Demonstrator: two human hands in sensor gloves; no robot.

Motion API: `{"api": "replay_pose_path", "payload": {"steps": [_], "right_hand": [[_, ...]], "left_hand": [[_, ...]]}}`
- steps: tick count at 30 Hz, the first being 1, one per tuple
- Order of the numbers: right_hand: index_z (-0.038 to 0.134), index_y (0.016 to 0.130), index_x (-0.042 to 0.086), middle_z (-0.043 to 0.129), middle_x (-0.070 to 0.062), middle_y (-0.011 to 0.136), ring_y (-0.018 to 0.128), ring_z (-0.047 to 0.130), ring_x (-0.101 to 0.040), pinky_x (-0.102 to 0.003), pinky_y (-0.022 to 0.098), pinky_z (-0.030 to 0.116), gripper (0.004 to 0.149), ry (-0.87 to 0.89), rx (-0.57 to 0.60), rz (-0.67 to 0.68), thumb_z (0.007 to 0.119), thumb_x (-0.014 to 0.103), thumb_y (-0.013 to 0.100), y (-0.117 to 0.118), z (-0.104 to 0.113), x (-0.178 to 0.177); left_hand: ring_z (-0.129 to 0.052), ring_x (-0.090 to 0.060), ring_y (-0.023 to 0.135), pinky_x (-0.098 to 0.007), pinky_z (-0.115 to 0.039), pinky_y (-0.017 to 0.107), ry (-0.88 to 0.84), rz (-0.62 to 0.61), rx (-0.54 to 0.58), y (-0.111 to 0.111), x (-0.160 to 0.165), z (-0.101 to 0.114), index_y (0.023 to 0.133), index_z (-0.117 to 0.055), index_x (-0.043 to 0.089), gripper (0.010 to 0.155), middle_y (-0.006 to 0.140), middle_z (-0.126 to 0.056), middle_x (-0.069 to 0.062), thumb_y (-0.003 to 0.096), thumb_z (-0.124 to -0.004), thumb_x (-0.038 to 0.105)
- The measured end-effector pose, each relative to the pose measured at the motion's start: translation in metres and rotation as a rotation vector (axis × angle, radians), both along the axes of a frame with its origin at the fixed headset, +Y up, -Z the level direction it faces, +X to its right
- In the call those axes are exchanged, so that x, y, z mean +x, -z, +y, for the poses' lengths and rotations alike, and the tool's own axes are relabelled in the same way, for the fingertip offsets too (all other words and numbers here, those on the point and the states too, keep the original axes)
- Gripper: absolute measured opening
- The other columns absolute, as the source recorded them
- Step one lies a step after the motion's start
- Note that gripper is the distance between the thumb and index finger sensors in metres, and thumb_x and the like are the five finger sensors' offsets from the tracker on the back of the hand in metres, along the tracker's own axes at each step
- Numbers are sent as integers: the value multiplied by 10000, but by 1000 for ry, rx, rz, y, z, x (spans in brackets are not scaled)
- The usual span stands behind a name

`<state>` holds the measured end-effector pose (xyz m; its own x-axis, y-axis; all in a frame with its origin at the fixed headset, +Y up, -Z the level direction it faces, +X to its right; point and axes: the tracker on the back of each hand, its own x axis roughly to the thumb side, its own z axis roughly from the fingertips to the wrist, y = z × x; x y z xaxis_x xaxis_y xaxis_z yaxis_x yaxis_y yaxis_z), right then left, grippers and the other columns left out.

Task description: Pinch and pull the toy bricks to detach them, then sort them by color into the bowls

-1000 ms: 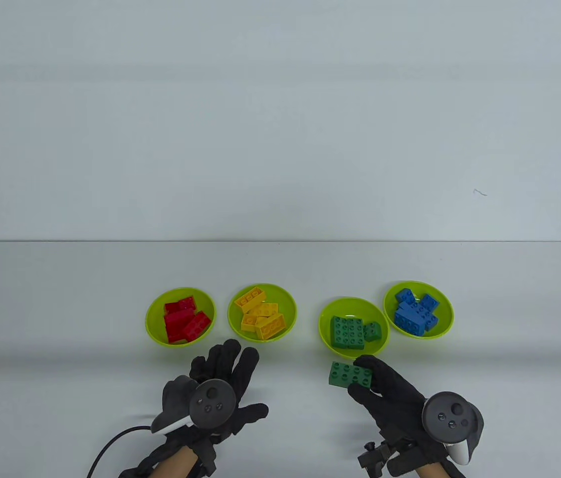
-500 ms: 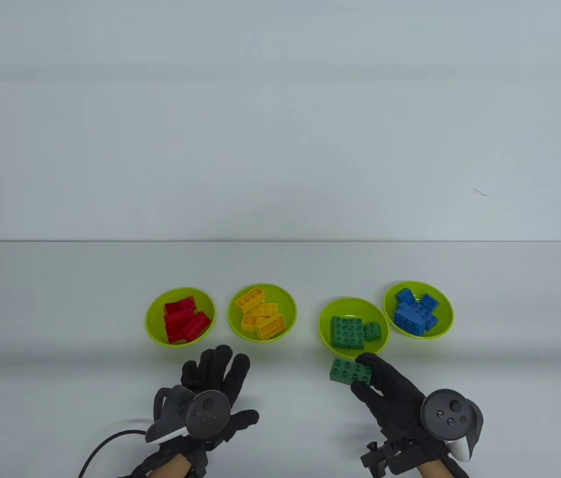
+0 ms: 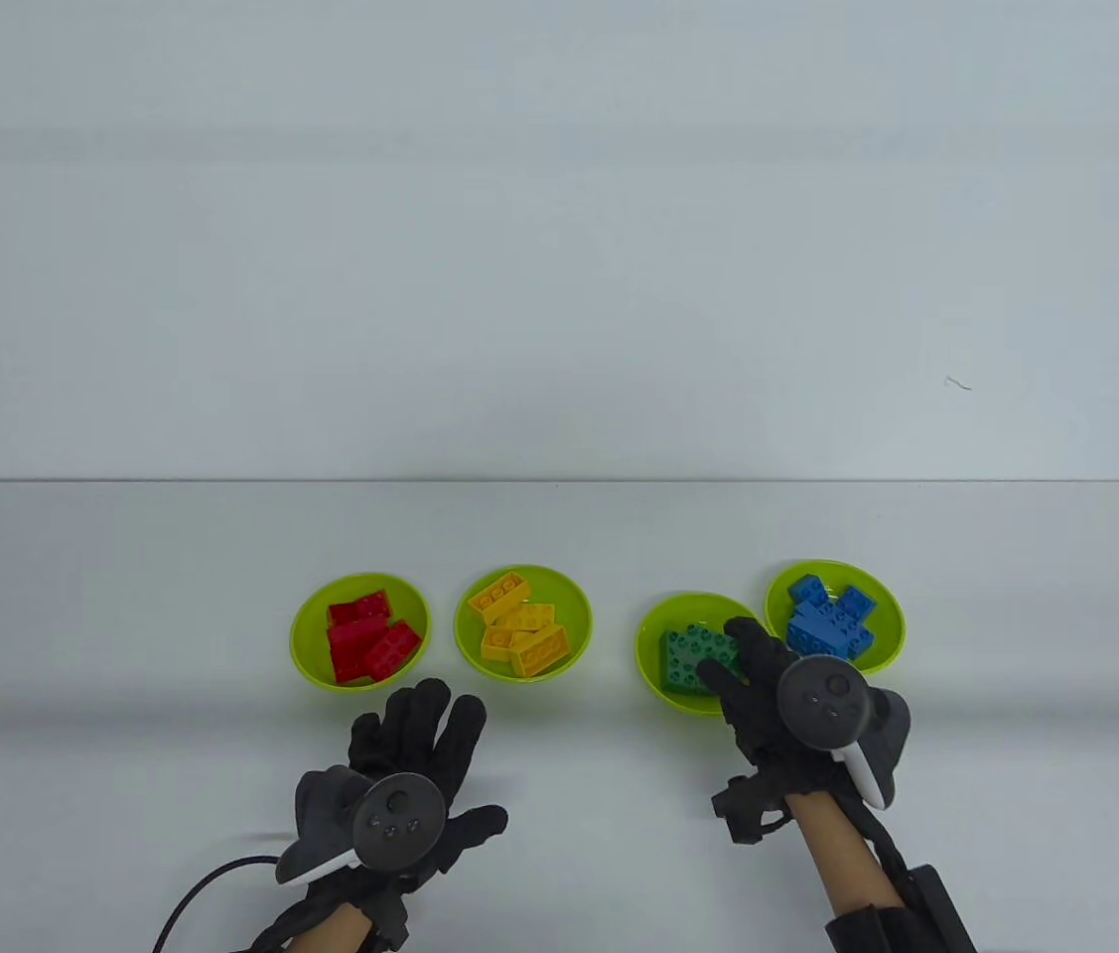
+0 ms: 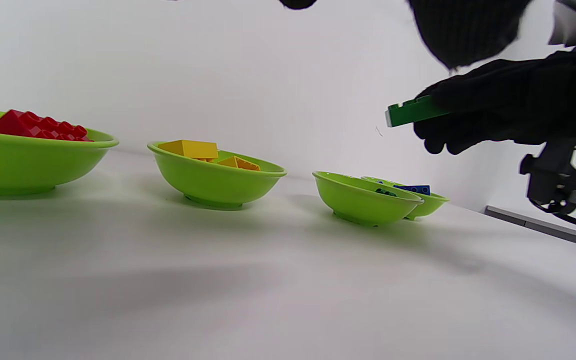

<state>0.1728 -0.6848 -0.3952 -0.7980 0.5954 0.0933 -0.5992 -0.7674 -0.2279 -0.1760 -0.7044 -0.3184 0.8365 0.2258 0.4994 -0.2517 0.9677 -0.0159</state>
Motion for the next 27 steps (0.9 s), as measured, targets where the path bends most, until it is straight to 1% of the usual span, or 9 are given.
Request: {"api": "replay_pose_path", "payload": {"steps": [3,5,7,10,13,17,21,24,27], "right_hand": [[647,1013,11,805,-241,921,772,875,-414,-540,641,675,618,-66,-49,-56,787,375,534,21,-6,-13],[653,1011,12,814,-237,916,767,883,-408,-537,639,680,618,-144,-83,-109,790,381,534,36,-13,-21],[654,1011,16,816,-230,916,768,887,-400,-531,640,685,619,-210,-106,-163,788,389,536,45,-18,-25],[654,1011,19,817,-228,916,766,889,-399,-530,638,687,617,-266,-131,-197,788,391,537,56,-24,-29],[657,1010,18,817,-227,916,767,888,-399,-529,641,685,617,-291,-159,-197,789,394,537,61,-30,-33],[682,994,11,836,-232,899,755,892,-412,-541,636,682,616,-329,-179,-188,801,397,529,62,-36,-34],[659,1007,-8,803,-262,927,783,857,-450,-563,649,649,641,-311,-157,-175,795,397,529,57,-36,-30],[605,1041,-19,731,-291,990,844,788,-500,-599,668,595,701,-273,-100,-115,790,420,527,46,-27,-26],[554,1074,-22,654,-313,1050,905,704,-551,-639,685,537,751,-269,-71,1,779,447,533,25,-13,-17]], "left_hand": [[-313,-626,1074,-809,-286,665,0,-3,0,0,1,0,1163,-252,90,918,1164,-203,-369,524,-667,601],[-312,-626,1074,-809,-286,665,-2,-5,1,0,1,0,1164,-251,90,918,1164,-203,-368,524,-667,600],[-312,-624,1075,-808,-287,666,-8,-5,1,0,1,0,1164,-252,89,917,1164,-204,-368,524,-666,599],[-309,-627,1074,-809,-286,665,-18,-8,-6,0,1,-1,1163,-256,89,912,1163,-203,-371,526,-665,597],[-310,-627,1072,-808,-286,665,-24,-9,-7,0,1,-1,1163,-257,86,911,1162,-204,-370,527,-665,595],[-308,-627,1072,-808,-286,664,-23,-6,-12,0,0,-1,1163,-264,86,906,1162,-206,-371,528,-663,594],[-309,-629,1070,-809,-286,663,-21,-9,-18,0,0,-1,1162,-263,83,907,1160,-207,-372,527,-663,594],[-307,-629,1071,-809,-285,663,-20,-15,-20,0,1,-1,1162,-263,83,908,1160,-206,-373,527,-663,594],[-307,-628,1072,-809,-285,664,-14,-21,-19,-1,3,-1,1163,-261,84,910,1160,-206,-374,527,-662,596]]}}
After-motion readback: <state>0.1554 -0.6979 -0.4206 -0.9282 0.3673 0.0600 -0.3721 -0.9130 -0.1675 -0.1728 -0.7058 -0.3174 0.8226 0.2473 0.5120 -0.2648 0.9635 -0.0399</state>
